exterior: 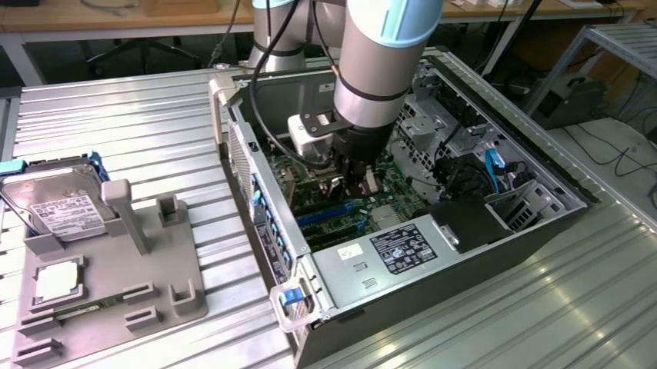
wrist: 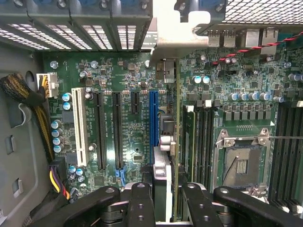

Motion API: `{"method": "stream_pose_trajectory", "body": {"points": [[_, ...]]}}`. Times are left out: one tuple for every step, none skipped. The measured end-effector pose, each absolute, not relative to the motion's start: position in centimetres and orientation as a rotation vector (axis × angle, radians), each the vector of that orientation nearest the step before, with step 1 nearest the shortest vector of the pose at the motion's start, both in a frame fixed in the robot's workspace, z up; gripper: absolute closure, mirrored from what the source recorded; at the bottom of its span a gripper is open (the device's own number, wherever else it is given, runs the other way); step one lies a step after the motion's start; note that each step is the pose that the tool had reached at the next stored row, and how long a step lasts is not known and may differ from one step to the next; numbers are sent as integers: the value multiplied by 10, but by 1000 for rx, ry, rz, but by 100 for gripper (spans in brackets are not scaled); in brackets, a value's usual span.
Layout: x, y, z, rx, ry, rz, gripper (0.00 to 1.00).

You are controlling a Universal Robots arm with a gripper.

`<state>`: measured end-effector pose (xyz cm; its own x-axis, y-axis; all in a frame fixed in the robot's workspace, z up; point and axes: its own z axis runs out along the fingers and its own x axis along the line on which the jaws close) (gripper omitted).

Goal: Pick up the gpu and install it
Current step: 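Insert the gpu into the slot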

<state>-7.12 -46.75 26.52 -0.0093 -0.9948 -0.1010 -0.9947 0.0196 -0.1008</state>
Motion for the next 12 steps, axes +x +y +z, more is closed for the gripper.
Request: {"method": "stream_pose_trajectory", "body": {"points": [[-71, -467, 265, -2105, 2135, -2, 72], [-71, -467, 265, -2104, 2135, -2, 72], [-71, -467, 265, -2104, 2135, -2, 72], [-71, -467, 265, -2104, 2135, -2, 72], [-71, -467, 265, -2104, 2135, -2, 72], [-71, -467, 265, -2104, 2135, -2, 72], [-71, -467, 265, -2104, 2135, -2, 72], [-71, -468, 264, -2104, 2135, -2, 72], [-71, -469, 264, -2104, 2135, -2, 72], [-71, -470, 265, -2104, 2135, -2, 72], [-71, -471, 264, -2104, 2135, -2, 72], [-71, -470, 264, -2104, 2135, -2, 72]]}}
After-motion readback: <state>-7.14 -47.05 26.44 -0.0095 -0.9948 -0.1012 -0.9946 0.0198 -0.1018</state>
